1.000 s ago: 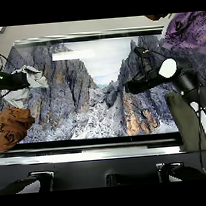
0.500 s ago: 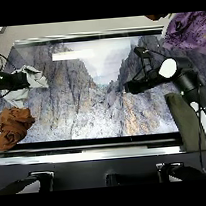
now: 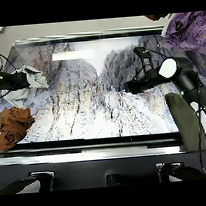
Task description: Fold the clothes and pants, and hang the long-sleeved shirts on hangers.
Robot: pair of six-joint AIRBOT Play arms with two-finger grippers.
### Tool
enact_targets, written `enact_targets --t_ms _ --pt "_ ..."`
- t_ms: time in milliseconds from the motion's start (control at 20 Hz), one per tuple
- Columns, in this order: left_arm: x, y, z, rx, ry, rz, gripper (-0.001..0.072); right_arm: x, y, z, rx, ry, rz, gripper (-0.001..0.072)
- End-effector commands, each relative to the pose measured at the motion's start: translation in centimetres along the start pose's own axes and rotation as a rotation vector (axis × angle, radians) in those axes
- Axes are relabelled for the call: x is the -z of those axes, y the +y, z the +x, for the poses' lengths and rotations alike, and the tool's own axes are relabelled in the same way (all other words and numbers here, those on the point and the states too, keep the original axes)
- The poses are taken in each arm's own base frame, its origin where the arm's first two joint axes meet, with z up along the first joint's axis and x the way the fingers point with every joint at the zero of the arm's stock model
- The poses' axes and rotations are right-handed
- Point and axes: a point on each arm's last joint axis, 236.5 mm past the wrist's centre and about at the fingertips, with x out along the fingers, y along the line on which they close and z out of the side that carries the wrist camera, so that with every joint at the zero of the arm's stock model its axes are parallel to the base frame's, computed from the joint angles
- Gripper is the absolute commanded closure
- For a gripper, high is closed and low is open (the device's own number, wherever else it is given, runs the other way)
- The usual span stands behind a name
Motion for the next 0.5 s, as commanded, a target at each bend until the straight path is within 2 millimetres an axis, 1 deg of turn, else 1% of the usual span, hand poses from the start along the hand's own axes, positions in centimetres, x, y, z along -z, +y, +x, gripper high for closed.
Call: enact_targets --t_ms 0,50,100,150,250,300,350,450 --pt "0.0 0.1 0.0 -0.003 0.001 0.001 0.062 -0.1 0.1 0.0 0.0 -0.002 -0.001 0.0682" --pt "0.1 0.5 0.0 -0.021 0.004 -0.011 0.0242 -0.1 0.0 0.0 0.0 -0.002 -0.001 0.0682" --pt "0.3 1.3 0.0 -0.053 0.013 -0.045 -0.0013 -0.1 0.0 0.0 0.0 -0.002 -0.001 0.0682" --pt "0.8 2.6 0.1 -0.102 0.037 -0.044 -0.0013 0.0 0.0 0.0 0.0 -0.001 -0.001 0.0682" --pt "3.0 7.0 0.8 -0.247 0.111 -0.108 -0.0013 0.2 0.1 0.0 -0.002 0.007 0.0 0.0682" --pt "4.6 8.8 1.5 -0.281 0.144 -0.171 -0.0013 0.4 0.1 0.0 -0.003 0.018 0.0 0.0682" --pt "6.6 10.6 2.4 -0.3 0.184 -0.239 -0.0013 0.8 0.3 0.0 -0.011 0.032 0.003 0.0682" --pt "10.9 13.9 3.3 -0.332 0.262 -0.342 -0.0013 1.3 0.9 -0.1 -0.037 0.053 0.012 0.0681"
